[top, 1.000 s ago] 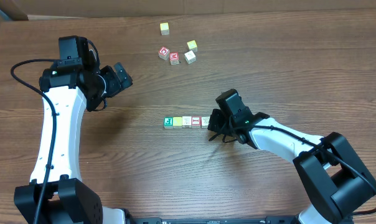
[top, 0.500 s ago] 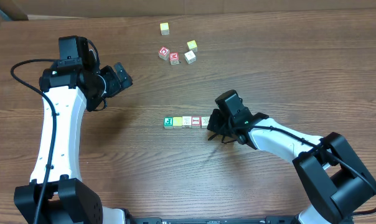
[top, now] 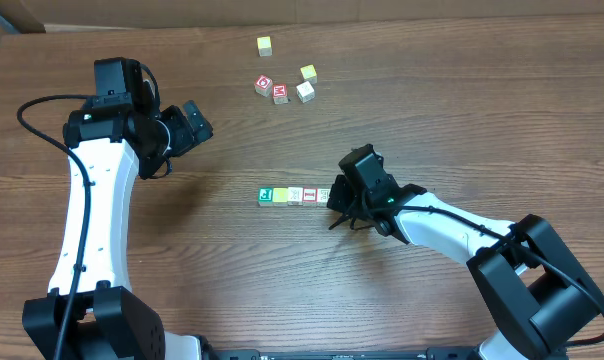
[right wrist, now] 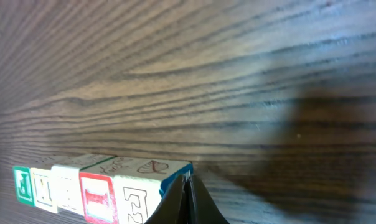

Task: Flip 5 blocks
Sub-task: 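Raise the right gripper and bring the left gripper to the row's left end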

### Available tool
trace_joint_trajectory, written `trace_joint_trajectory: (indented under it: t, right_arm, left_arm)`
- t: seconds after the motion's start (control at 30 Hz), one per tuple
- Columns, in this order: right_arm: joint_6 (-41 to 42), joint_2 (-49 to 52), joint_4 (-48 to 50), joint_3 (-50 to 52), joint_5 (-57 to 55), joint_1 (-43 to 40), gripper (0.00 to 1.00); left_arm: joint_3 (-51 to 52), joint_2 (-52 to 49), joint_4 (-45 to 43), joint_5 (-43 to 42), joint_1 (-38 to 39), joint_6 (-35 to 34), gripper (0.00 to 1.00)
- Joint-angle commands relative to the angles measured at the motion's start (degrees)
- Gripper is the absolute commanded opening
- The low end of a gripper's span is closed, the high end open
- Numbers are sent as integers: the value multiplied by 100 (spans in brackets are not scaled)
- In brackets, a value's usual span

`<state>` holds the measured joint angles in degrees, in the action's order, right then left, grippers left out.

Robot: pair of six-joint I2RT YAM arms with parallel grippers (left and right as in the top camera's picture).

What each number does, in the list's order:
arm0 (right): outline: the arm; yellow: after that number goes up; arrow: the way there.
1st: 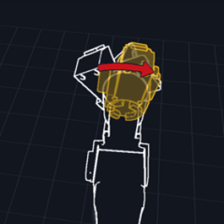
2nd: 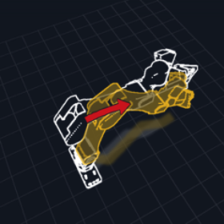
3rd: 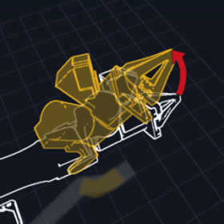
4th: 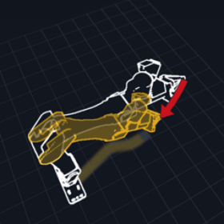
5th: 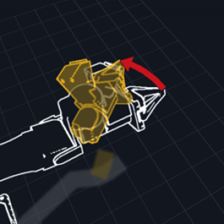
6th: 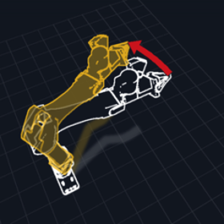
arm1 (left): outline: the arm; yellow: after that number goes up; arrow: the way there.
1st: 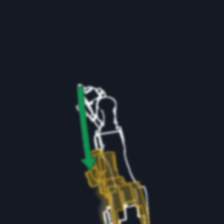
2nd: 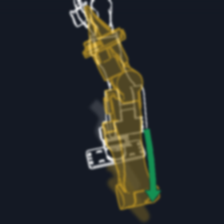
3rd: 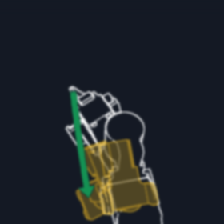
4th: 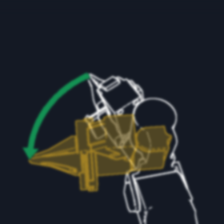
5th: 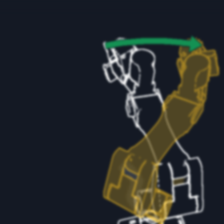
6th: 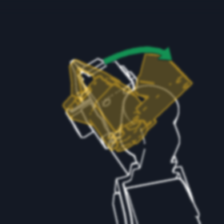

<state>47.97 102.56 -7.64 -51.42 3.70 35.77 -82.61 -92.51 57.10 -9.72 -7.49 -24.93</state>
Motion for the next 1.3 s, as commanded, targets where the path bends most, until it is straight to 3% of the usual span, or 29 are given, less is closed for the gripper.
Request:
trace_joint_trajectory:
  t: [0.0,0.33,0.47,0.57,0.73,0.9,1.0,1.03,1.07,1.2,1.27]
  right_arm:
    - [4,13,129,-68,-107,28,4]
    - [-433,-98,-109,-203,-341,-107,8]
    - [-975,-417,-1300,-949,-345,-417,13]
    - [-1272,-474,-2474,-1812,-278,-678,24]
    - [-1611,-474,-4172,-2955,48,-927,34]
    - [-1674,-466,-4581,-3053,116,-938,56]
    - [-1672,-466,-4581,-3036,111,-938,77]
    - [-1661,-466,-4577,-3036,116,-938,93]
    - [-1620,-466,-4564,-3036,122,-938,100]
    - [-1633,-466,-4566,-3036,284,-938,100]
    - [-1631,-466,-4658,-3036,282,-938,98]
  left_arm:
    - [-37,-11,-13,-20,37,72,100]
    - [-37,-11,-13,-20,37,72,100]
    - [-37,-11,-13,-20,37,72,100]
    - [-37,-11,-15,-22,37,72,100]
    - [-37,-11,-13,-20,37,72,100]
    - [-37,-11,-13,-20,37,72,100]
    - [-37,-11,-31,-26,37,44,100]
    - [-37,-11,-55,-26,37,44,100]
    - [-37,-11,-83,-26,37,44,100]
    - [-37,-11,-131,-81,37,55,99]
    - [-33,-13,199,-151,44,118,33]
